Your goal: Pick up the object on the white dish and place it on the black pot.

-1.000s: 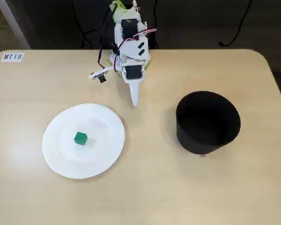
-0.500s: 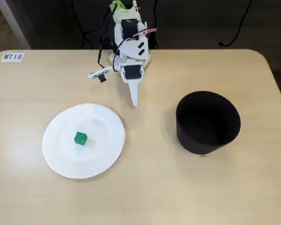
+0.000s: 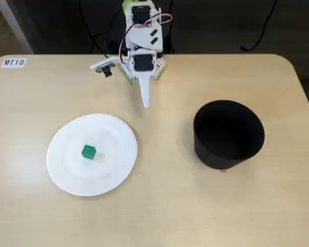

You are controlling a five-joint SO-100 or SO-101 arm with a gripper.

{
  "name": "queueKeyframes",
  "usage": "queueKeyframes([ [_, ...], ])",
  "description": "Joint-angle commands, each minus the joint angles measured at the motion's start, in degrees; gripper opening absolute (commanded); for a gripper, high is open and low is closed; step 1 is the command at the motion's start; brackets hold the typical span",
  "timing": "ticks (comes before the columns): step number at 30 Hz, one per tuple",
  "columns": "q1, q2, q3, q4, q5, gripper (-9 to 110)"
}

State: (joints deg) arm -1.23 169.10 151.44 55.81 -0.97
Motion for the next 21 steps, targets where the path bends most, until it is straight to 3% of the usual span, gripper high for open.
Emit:
queueKeyframes([
  [1,0.2,-11.3,-12.7,-0.4,-1.2,0],
  [12,-2.0,-53.3,-46.8,9.3,-2.2,0],
  [21,-1.8,-75.7,-60.7,14.9,-3.2,0],
])
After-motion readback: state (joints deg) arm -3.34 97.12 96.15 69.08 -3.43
